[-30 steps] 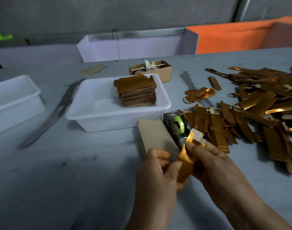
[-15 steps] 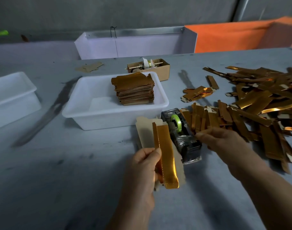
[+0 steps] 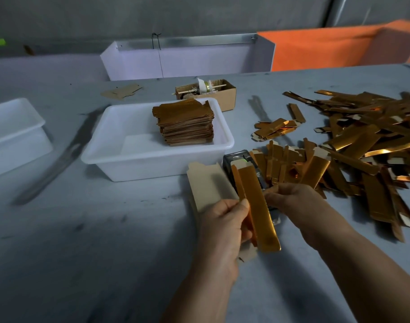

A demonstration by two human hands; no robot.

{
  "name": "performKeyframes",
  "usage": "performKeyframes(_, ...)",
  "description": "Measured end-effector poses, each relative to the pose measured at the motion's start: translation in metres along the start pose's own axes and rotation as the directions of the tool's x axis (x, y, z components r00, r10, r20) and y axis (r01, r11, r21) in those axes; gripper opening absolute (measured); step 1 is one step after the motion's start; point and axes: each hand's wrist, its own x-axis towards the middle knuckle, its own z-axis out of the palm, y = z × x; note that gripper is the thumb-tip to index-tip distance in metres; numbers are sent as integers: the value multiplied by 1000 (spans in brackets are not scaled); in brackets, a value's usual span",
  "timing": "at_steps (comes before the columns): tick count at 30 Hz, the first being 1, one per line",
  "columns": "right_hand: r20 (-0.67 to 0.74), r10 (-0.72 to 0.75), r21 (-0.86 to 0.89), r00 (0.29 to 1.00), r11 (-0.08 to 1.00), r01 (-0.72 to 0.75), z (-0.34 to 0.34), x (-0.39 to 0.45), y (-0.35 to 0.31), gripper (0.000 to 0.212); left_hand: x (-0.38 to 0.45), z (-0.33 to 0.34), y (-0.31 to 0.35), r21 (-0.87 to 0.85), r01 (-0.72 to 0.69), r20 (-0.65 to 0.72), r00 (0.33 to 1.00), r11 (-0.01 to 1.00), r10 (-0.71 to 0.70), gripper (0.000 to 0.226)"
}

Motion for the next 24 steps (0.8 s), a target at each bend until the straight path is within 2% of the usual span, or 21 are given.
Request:
performKeyframes(2, -1, -6, 59, 1000, 998, 6, 1, -2, -1, 15, 0, 2, -3, -2, 4, 4, 1000, 1000, -4, 15)
performKeyframes(5, 1, -8, 279, 1000, 960, 7, 0, -7, 0, 16, 2, 3, -5, 67, -29, -24, 999, 997, 31, 15)
performKeyframes(7, -28, -26, 296, 999, 955, 33, -2, -12, 2, 15, 2, 2, -6, 98, -46, -22, 999, 994, 48, 14)
performKeyframes(10, -137, -85, 39, 987, 995, 91, 2, -21, 11, 16, 3, -1, -7, 93, -53, 5, 999, 994, 53, 13)
performKeyframes(13, -223, -182, -205, 958, 969, 137, 8, -27, 16, 17, 2, 1, -8, 81, -102, 36, 994, 991, 100, 12)
performKeyframes(15, -253, -238, -261, 938, 950, 170, 12, -27, 19, 18, 0, 4, -7, 69, -127, 75, 990, 990, 122, 12)
performKeyframes(20, -273, -282, -237, 920, 947, 220, 17, -25, 29, 18, 1, 7, -1, 160, -142, 93, 987, 977, 128, 13)
performKeyframes(22, -281, -345, -314, 896, 915, 253, 18, -25, 32, 17, 2, 9, 1, 188, -132, 79, 990, 973, 119, 11)
performKeyframes(24, -272, -439, -463, 856, 840, 283, 17, -25, 30, 6, 1, 11, 2, 190, -119, 69, 992, 974, 108, 10)
